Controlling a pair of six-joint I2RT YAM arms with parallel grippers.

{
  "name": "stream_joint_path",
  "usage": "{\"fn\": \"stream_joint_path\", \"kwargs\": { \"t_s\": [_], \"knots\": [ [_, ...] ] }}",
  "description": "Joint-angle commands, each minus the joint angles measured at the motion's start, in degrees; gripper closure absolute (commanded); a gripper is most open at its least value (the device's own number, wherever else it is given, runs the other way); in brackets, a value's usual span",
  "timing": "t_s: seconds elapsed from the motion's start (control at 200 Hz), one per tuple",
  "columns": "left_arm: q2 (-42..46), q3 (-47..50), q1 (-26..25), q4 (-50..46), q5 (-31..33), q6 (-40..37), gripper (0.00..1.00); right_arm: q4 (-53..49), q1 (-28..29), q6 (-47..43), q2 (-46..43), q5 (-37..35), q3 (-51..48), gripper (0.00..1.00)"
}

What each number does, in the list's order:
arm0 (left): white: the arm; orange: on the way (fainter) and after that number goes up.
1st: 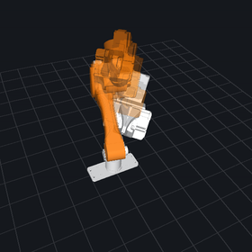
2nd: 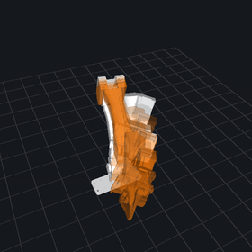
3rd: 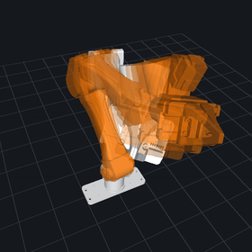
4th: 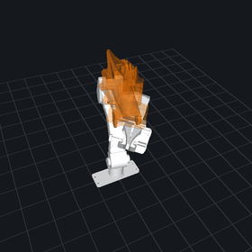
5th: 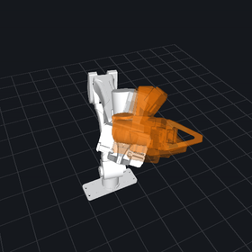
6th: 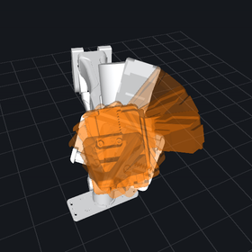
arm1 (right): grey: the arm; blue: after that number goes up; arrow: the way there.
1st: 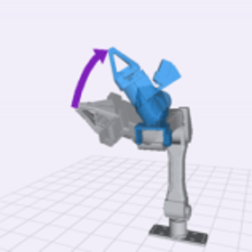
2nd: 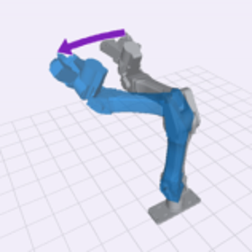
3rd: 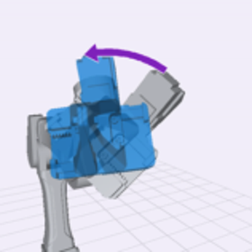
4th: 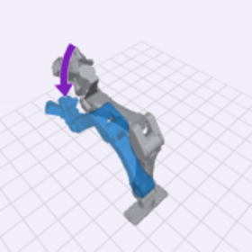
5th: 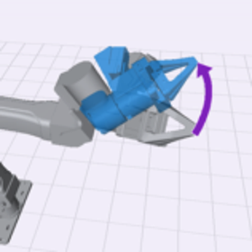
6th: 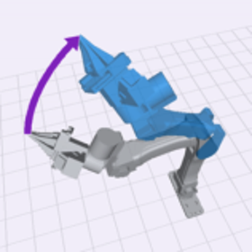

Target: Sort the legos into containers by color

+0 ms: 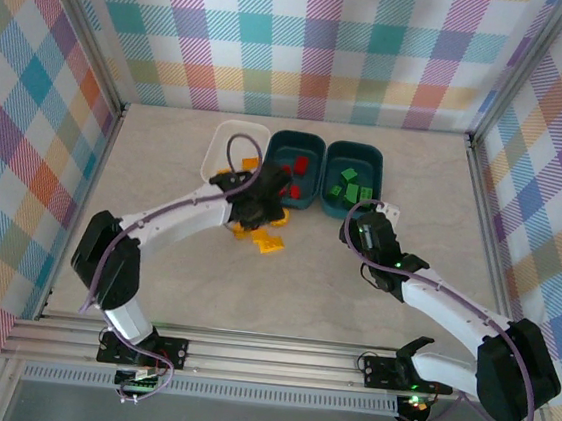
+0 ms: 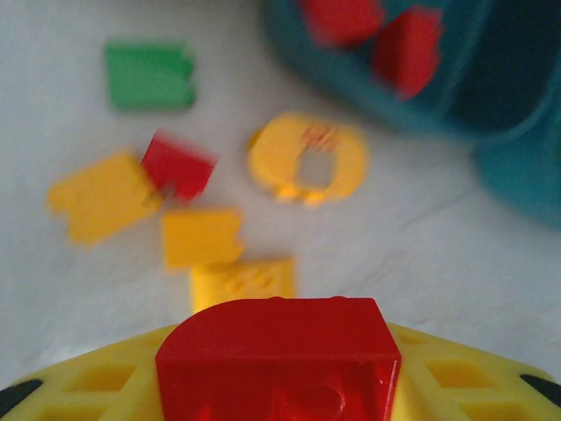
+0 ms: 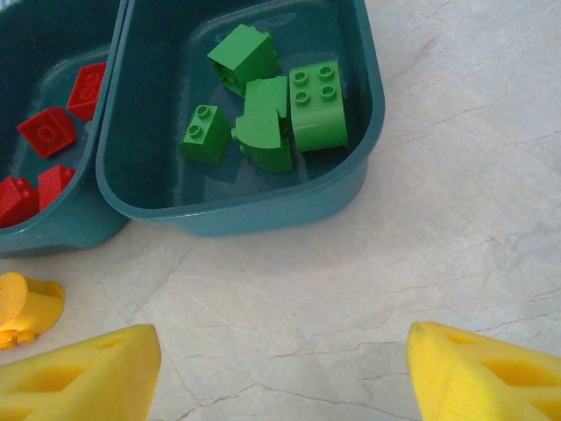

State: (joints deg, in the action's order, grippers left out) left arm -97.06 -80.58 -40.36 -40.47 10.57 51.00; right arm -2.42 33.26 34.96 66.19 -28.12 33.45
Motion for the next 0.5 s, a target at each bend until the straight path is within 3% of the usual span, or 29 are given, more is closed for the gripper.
{"fn": "stream_joint_path", "kwargs": {
  "t_s": [0.0,0.165,0.495],
  "knots": [
    [-7.8,-10.2,2.4,-1.8,-0.8,-10.8,0.49,1.1,0.2,0.6,-0.9,-0.8,-0.5,0.26],
    [-22.1,-28.4,3.6,-7.9,0.5,-18.5,0.47,1.2,0.2,0.6,1.5,-0.7,0.3,0.26],
    [-41.8,-53.2,8.8,-14.6,-7.9,-19.8,0.44,1.3,0.2,0.0,-0.5,-0.1,0.0,0.26]
  ]
}}
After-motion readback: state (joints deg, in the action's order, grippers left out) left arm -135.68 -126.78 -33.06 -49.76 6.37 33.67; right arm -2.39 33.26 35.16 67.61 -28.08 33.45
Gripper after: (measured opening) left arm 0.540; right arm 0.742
